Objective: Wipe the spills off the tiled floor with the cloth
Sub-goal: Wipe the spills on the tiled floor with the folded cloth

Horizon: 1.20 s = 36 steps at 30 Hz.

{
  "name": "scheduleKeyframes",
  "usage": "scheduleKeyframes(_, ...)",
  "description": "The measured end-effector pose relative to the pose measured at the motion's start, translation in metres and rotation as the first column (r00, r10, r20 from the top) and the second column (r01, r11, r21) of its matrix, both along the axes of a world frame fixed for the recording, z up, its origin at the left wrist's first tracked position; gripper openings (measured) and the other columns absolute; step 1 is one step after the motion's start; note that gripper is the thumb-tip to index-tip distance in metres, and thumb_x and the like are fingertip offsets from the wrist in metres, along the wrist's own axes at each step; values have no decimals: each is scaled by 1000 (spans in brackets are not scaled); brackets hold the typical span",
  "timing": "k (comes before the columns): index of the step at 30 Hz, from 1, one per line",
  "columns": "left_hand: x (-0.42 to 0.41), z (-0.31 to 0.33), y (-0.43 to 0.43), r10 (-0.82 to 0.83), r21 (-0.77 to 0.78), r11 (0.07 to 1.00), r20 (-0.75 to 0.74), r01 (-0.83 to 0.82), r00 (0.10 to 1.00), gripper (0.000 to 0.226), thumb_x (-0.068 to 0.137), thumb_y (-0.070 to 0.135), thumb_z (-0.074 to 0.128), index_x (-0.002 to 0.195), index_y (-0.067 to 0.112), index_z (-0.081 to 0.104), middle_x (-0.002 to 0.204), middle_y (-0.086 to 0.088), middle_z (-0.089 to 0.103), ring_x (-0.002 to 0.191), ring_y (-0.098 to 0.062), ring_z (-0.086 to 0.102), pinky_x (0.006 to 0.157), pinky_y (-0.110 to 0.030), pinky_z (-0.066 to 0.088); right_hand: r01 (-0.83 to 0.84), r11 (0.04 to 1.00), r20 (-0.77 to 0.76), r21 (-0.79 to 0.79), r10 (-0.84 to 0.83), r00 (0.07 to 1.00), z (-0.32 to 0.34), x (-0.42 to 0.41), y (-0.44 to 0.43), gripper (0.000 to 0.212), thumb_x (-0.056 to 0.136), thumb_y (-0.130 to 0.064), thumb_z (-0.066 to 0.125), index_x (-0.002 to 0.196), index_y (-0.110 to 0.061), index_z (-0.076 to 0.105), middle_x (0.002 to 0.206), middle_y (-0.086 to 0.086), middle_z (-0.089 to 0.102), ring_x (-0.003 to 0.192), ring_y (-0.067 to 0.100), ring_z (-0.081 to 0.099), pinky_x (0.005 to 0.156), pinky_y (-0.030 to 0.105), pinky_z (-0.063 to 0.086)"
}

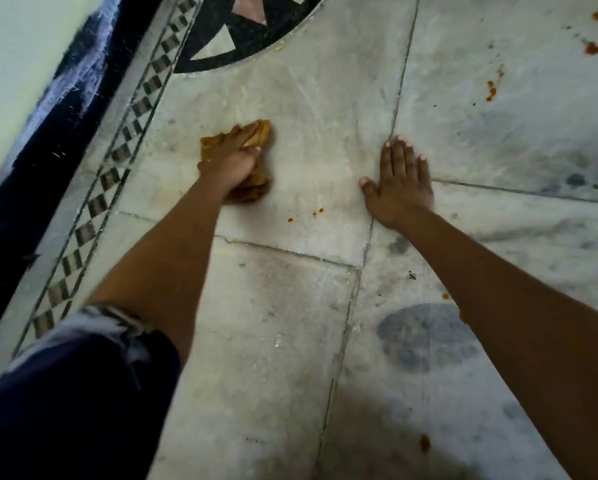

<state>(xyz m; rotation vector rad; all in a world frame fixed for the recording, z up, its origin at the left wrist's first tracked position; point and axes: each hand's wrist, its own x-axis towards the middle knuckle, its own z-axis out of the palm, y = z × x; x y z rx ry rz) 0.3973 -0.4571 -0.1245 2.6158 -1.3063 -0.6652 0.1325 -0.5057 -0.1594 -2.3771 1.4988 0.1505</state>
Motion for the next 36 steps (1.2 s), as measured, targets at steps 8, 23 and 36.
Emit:
scheduleKeyframes(8,-88,-12,107,-501,6,860,210,511,840,64,86,62,21,146,42,13,158,10,9,146,-20,3,109,-59,4,31,986,85,-166,-17,996,-9,-5,29,71,93,-47,17,149,-6,4,158,13,4,146,24,1,116,38,-3)
scheduleKeyframes(23,-121,-24,40,-306,-33,943,308,332,901,61,91,58,12,148,38,6,159,3,5,146,-25,3,114,-56,2,39,983,103,-178,-21,995,-7,-4,30,69,94,-44,21,149,-5,5,158,13,4,146,24,3,116,36,-3)
scheduleKeyframes(36,-61,-21,-12,-79,15,997,240,78,968,60,96,53,26,149,36,4,160,2,2,146,-29,1,113,-59,-1,52,984,118,-173,-32,993,-8,-4,29,69,93,-43,23,149,-6,6,158,12,4,146,23,3,117,36,-2)
